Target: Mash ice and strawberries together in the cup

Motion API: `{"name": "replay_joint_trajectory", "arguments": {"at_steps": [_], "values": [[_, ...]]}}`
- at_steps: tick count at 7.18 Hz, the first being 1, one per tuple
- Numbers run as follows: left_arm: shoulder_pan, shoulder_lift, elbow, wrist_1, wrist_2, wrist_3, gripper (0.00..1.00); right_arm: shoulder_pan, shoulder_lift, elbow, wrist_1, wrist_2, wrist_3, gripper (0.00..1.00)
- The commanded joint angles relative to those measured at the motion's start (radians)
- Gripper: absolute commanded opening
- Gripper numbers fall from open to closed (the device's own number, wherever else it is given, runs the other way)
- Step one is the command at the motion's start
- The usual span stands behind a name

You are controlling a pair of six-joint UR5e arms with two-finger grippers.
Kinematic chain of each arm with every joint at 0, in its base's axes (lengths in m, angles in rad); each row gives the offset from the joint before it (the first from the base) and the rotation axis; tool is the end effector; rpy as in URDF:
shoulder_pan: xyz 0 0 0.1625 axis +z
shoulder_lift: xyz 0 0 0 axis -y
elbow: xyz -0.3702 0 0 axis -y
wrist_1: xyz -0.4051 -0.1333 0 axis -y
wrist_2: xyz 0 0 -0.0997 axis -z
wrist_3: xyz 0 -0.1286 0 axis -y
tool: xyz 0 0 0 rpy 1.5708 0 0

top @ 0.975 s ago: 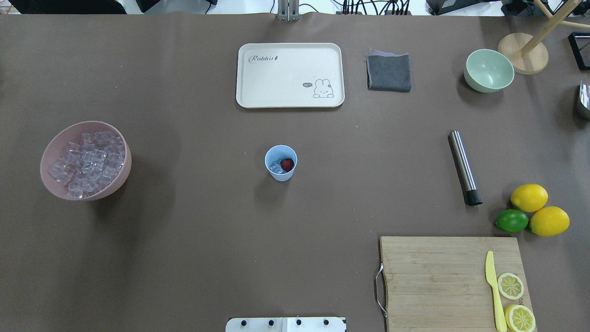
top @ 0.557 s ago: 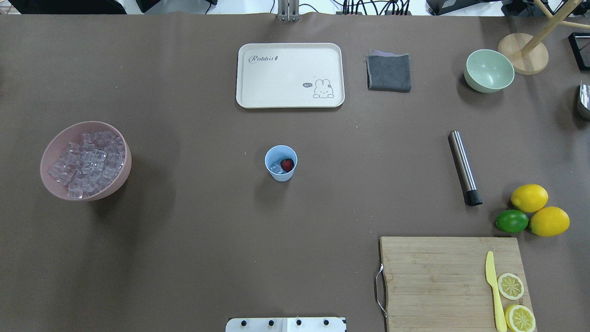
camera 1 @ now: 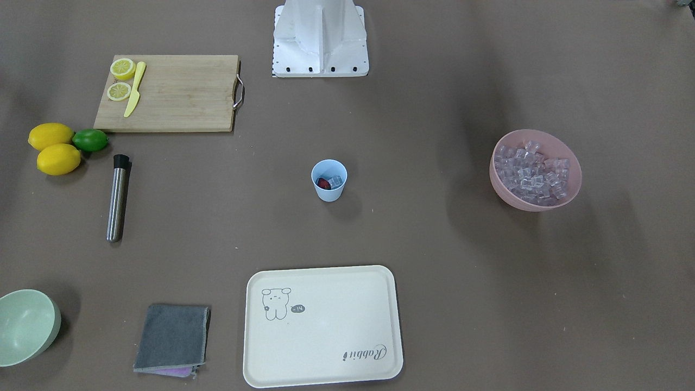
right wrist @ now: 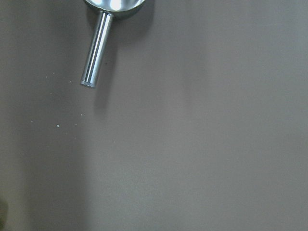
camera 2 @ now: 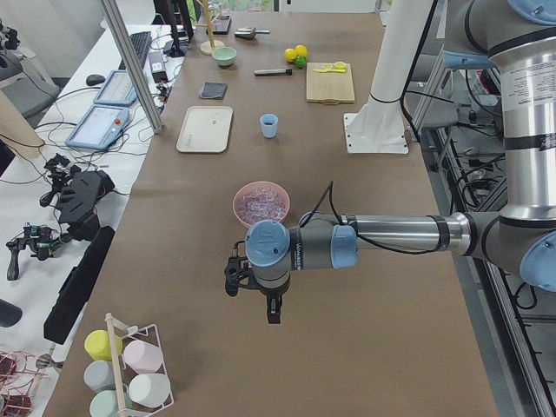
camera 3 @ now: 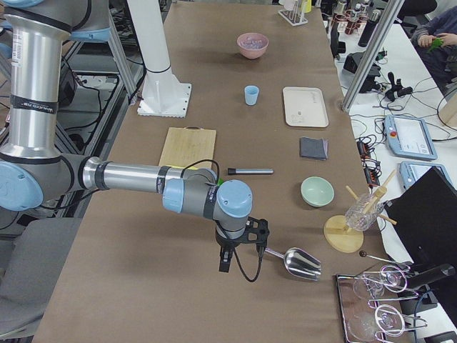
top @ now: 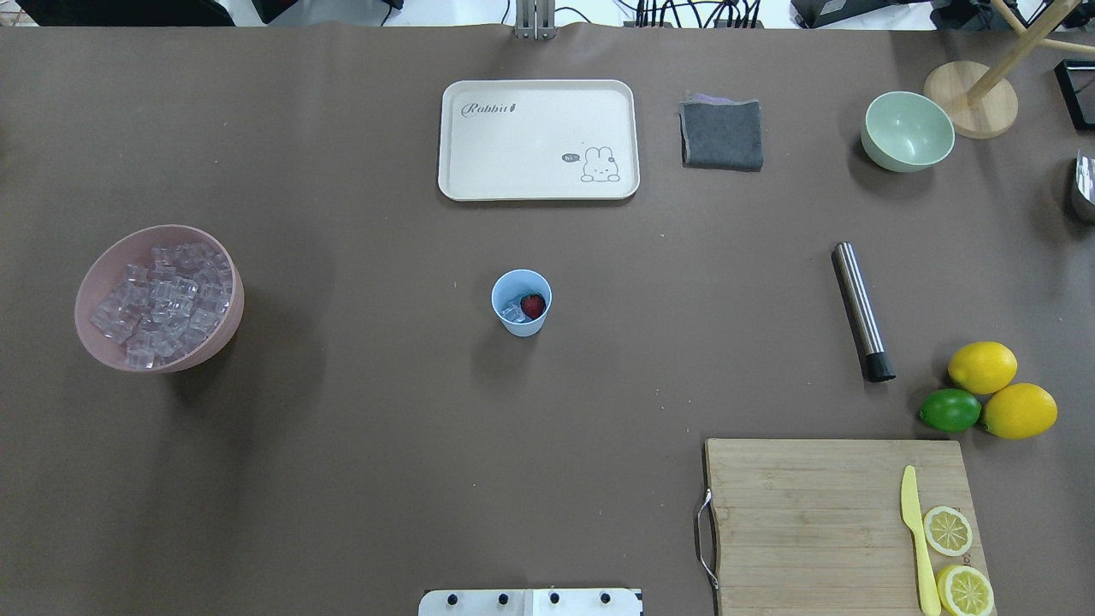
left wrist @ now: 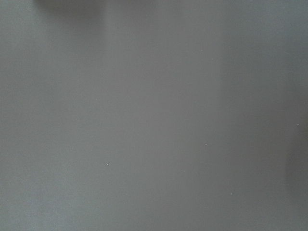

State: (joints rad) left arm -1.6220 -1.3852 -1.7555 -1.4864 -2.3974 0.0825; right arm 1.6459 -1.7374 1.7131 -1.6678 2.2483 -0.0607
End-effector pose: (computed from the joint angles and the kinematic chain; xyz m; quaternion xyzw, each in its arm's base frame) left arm -0.0606 -0.4262 0.6220 -0.0121 0.4030 -0.0028 0.9151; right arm 0.0848 -0.4253 0.6489 -0.0345 -0.3348 0.0269 0.9413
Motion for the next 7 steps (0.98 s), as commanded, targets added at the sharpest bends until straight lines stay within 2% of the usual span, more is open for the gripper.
{"name": "replay_joint_trajectory", "arguments": {"at_steps": [1, 7], "values": [[0.001, 0.0, 0.001, 0.0, 0.0, -0.001, 0.98, 0.0, 0.002, 0.02, 0.0, -0.003, 0.001, 1.0], [0.001, 0.0, 0.001, 0.0, 0.001, 0.002, 0.98, 0.0, 0.007, 0.033, 0.0, -0.003, -0.001, 1.0]]}}
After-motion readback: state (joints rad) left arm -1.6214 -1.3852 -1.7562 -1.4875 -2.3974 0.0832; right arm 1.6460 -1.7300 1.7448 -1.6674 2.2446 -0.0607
